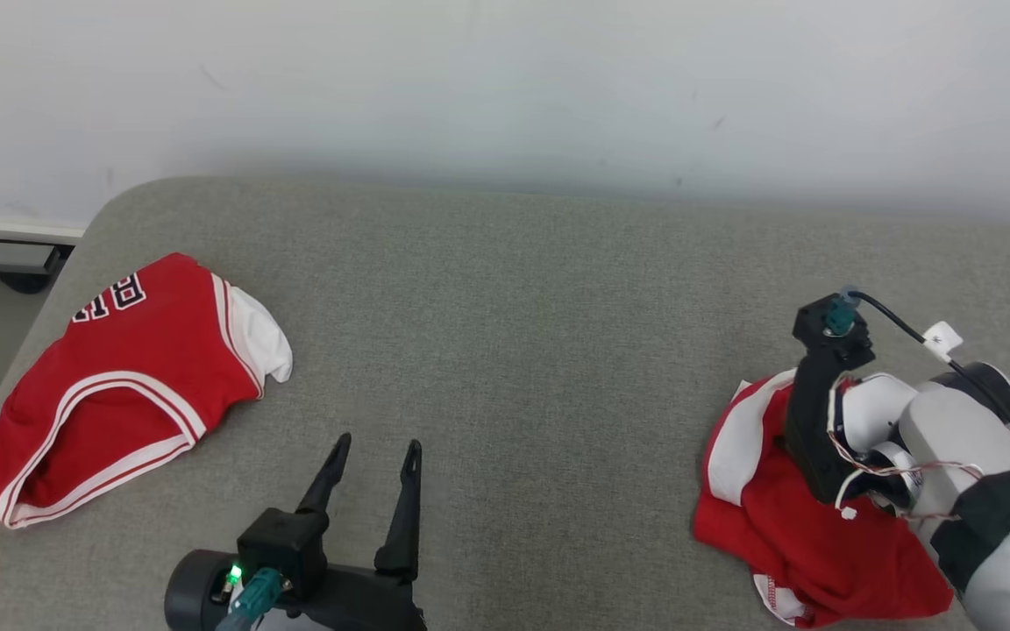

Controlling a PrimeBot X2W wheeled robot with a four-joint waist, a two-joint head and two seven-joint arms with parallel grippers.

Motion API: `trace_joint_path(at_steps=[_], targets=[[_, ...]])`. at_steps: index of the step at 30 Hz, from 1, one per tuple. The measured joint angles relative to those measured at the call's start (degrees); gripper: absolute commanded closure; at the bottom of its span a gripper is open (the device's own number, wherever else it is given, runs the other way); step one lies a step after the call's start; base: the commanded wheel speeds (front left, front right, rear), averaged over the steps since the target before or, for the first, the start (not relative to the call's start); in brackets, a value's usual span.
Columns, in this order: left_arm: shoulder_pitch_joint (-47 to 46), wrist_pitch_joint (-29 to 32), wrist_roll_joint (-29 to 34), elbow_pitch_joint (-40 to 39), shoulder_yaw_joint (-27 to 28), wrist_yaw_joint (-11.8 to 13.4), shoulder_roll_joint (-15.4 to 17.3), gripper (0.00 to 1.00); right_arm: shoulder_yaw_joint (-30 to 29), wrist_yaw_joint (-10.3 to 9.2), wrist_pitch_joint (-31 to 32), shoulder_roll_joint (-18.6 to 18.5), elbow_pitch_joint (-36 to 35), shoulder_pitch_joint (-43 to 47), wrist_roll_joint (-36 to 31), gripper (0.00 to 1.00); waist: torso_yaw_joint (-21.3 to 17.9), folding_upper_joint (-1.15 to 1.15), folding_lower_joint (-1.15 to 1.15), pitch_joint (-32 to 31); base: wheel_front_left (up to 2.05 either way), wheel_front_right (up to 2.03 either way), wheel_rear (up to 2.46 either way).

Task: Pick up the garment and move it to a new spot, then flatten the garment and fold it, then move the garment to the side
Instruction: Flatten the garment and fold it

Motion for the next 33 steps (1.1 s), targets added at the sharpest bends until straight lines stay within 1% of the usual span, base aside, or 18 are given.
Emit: trace_joint_path(at_steps=[1,2,3,4,7,8,10,13,17,21,24,27,29,33], targets=[[-0.3,0.0,0.0,0.1,0.3,0.0,0.0,0.00,0.3,0.07,0.7,0.3,0.9,-0.6,0.0,0.24,0.3,0.00,0.00,0.1,0.00,0.00,0.00],[-0.4,-0.2,0.0,0.1,0.6,0.0,-0.1,0.00,0.9,0.26,1.3,0.6,1.7,-1.5,0.0,0.38,0.5,0.00,0.00,0.2,0.00,0.00,0.00],[-0.4,-0.3,-0.1,0.2,0.8,0.0,-0.1,0.00,1.2,0.47,1.6,1.0,2.1,-2.1,0.0,0.85,0.6,0.00,0.00,0.3,0.00,0.00,0.00],[-0.4,-0.3,-0.1,0.4,1.0,0.0,0.0,0.00,1.4,0.47,1.8,1.3,2.5,-2.8,0.0,1.00,0.7,0.00,0.00,0.4,0.00,0.00,0.00],[-0.4,-0.5,-0.4,0.6,1.3,0.0,0.0,0.00,2.2,0.57,1.8,1.7,3.5,-3.6,0.1,1.00,0.7,0.00,0.00,0.3,0.00,0.00,0.00],[-0.3,-1.0,-0.4,0.6,1.8,0.0,-0.1,0.00,2.4,0.98,1.7,2.0,3.7,-4.2,0.4,1.00,0.5,0.00,0.00,0.3,0.00,0.00,0.00],[-0.3,-1.0,-0.4,0.7,2.1,0.0,-0.1,0.00,2.5,0.98,0.5,2.7,3.5,-5.5,1.3,1.00,0.2,0.00,-0.01,0.3,0.00,0.00,0.00],[-0.3,-1.5,-0.4,0.9,2.3,0.0,-0.1,0.00,1.8,0.98,-2.7,4.6,2.9,-8.2,3.7,1.00,-0.4,0.00,-0.01,0.3,0.00,0.00,0.00],[-0.4,-1.5,-0.5,1.0,1.2,0.0,-0.1,0.00,1.7,0.99,-7.3,7.6,0.0,-9.5,7.7,1.00,-0.9,0.00,-0.01,0.3,0.00,0.00,0.00],[-0.4,-1.8,-0.6,1.5,1.1,0.0,-0.1,0.00,1.5,0.99,-12.2,9.9,-1.9,-11.1,9.5,1.00,-1.2,0.00,-0.01,0.2,0.00,0.00,0.00],[-0.5,-2.0,-0.6,2.0,1.0,0.0,-0.1,0.00,-0.7,0.99,-16.6,9.9,-2.5,-12.0,10.3,1.00,-1.4,0.00,-0.01,0.0,0.00,0.00,0.00],[-0.5,-2.0,-0.6,2.5,1.1,0.0,-0.1,0.00,-2.2,0.99,-19.9,8.5,-2.6,-10.7,10.4,1.00,-1.5,0.00,-0.01,-0.4,0.00,0.00,0.00],[-0.4,-2.1,-0.6,2.5,1.2,0.0,-0.1,0.00,-2.8,0.99,-21.5,7.3,-2.7,-7.4,10.4,1.00,-1.7,0.00,-0.01,-0.6,0.00,0.00,0.00],[-0.2,-2.5,-0.7,2.6,1.2,0.0,-0.1,0.00,-3.8,0.96,-24.4,3.6,-2.6,2.7,10.3,1.00,-2.0,0.00,-0.01,-1.2,0.00,0.00,0.00]])
